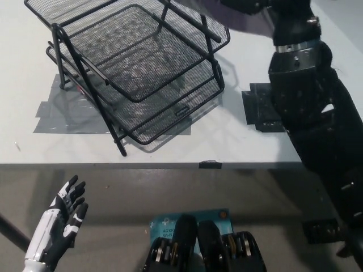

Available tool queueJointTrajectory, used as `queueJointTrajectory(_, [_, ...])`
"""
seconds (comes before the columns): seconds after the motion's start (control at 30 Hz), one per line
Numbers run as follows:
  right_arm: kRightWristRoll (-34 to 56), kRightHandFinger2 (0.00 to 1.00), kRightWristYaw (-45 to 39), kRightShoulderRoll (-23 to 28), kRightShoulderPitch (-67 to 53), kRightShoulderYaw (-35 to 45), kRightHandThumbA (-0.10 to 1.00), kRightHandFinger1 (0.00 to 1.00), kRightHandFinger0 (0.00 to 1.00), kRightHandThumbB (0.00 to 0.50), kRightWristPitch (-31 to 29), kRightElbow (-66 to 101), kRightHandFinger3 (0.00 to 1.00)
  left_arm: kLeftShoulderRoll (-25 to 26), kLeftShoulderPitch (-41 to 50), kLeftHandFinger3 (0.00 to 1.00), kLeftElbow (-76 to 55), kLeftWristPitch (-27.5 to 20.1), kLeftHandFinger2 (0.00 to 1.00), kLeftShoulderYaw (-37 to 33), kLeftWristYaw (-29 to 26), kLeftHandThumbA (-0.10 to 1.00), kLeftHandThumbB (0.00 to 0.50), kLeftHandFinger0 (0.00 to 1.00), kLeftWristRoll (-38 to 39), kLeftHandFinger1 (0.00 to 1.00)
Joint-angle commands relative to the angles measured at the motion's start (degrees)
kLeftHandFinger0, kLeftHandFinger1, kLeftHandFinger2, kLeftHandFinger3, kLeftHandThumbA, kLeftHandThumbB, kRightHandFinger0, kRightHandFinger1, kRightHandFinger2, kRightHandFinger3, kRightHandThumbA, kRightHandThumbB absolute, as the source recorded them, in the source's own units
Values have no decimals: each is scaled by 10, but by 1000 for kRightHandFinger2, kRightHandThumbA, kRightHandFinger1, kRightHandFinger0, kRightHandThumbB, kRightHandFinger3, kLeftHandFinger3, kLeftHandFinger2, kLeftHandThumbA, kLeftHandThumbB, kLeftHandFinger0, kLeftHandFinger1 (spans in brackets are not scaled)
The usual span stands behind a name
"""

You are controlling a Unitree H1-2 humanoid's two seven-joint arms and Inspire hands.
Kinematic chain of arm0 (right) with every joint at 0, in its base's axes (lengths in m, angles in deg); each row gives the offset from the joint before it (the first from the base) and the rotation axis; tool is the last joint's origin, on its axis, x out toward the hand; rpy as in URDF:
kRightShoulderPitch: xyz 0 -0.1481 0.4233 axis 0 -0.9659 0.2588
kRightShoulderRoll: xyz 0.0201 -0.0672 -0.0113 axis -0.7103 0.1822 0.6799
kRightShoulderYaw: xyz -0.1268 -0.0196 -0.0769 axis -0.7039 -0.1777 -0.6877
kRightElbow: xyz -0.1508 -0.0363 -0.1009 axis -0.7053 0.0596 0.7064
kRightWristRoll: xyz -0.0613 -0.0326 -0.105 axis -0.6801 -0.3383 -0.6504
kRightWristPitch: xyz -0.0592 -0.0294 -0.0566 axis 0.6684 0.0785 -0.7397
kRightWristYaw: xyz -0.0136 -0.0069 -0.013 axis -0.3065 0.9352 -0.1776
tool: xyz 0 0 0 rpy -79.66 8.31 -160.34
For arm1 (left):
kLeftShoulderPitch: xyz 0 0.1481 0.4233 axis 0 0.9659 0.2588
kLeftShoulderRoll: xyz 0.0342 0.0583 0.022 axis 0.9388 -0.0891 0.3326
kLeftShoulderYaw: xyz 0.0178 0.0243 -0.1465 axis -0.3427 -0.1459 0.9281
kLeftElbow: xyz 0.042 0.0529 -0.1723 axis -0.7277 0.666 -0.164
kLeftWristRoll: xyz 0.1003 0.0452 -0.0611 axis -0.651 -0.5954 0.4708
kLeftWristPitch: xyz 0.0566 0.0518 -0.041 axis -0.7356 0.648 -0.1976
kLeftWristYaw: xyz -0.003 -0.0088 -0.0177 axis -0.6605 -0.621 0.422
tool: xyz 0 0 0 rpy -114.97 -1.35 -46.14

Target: A person hands a notebook to the robot and the robot grabs it with its right hand and places it in the file tray kept in the centre of the desk infront of it.

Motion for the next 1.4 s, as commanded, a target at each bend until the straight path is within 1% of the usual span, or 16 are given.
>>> queueJointTrajectory(0.0, [-125, 0, 129, 9, 104, -23, 826, 0, 0, 0, -136, -5, 357, 15, -6, 1000, -14, -21, 1000, -6, 13, 753, 358, 1000, -10, 997])
queueJointTrajectory(0.03, [-129, 0, 133, 9, 104, -26, 830, 0, 0, 0, -141, -11, 333, 15, -7, 1000, -14, -21, 1000, -6, 13, 754, 353, 1000, -11, 997])
queueJointTrajectory(0.07, [-134, 0, 139, 8, 104, -29, 823, 0, 0, 2, -146, -18, 129, 15, -8, 1000, -14, -21, 1000, -7, 13, 755, 353, 1000, -11, 996])
queueJointTrajectory(0.1, [-133, 0, 133, 7, 101, -34, 848, 0, 0, 0, -150, -24, 26, 15, -8, 1000, -14, -21, 1000, -7, 13, 748, 348, 1000, -10, 996])
queueJointTrajectory(0.13, [-135, 2, 124, 8, 94, -46, 847, 0, 0, 0, -160, -34, 1, 14, -8, 1000, -16, -20, 1000, -6, 13, 747, 347, 1000, -9, 996])
queueJointTrajectory(0.17, [-137, 3, 123, 9, 93, -49, 847, 0, 0, 0, -164, -37, 0, 14, -8, 1000, -16, -19, 1000, -6, 13, 747, 347, 1000, -8, 997])
queueJointTrajectory(0.2, [-159, 11, 123, 15, 89, -62, 925, 0, 0, 0, -164, -39, 202, 14, -8, 1000, -17, -20, 1000, -7, 13, 747, 338, 1000, -8, 999])
queueJointTrajectory(0.23, [-181, 0, 134, 20, 86, -72, 904, 0, 0, 0, -165, -41, 107, 15, -8, 1000, -18, -21, 1000, -8, 14, 747, 330, 1000, -8, 1000])
queueJointTrajectory(0.3, [-213, 0, 152, 28, 84, -89, 793, 0, 0, 6, -173, -46, 34, 16, -9, 1000, -17, -25, 1000, -9, 15, 750, 323, 1000, -10, 998])
queueJointTrajectory(0.33, [-233, 0, 154, 37, 83, -105, 790, 0, 0, 5, -177, -49, 13, 17, -10, 1000, -16, -27, 1000, -9, 16, 750, 322, 1000, -8, 996])
queueJointTrajectory(0.47, [-293, 0, 145, 71, 73, -157, 824, 0, 0, 35, -195, -50, 1, 20, -11, 1000, -17, -24, 1000, -9, 18, 764, 332, 1000, -6, 989])
queueJointTrajectory(0.57, [-323, 0, 146, 99, 61, -192, 771, 0, 0, 96, -214, -52, 0, 23, -13, 1000, -21, -19, 992, -9, 18, 796, 355, 1000, -6, 980])
queueJointTrajectory(0.63, [-339, 0, 159, 120, 53, -216, 722, 0, 0, 99, -224, -59, 0, 25, -14, 1000, -22, -17, 984, -9, 19, 823, 356, 1000, -7, 973])
queueJointTrajectory(0.97, [-359, 0, 181, 160, 55, -260, 767, 0, 0, 36, -226, -67, 20, 21, -12, 1000, -29, -6, 947, -9, 16, 793, 328, 1000, -3, 955])
queueJointTrajectory(1.13, [-372, 0, 173, 169, 52, -259, 778, 0, 0, 61, -226, -59, 2, 21, -14, 1000, -34, -1, 931, -9, 17, 772, 311, 991, 0, 942])
queueJointTrajectory(1.37, [-385, 0, 192, 173, 53, -260, 710, 0, 0, 73, -226, -80, 0, 22, -19, 1000, -31, -4, 900, -9, 19, 805, 344, 945, -6, 918])
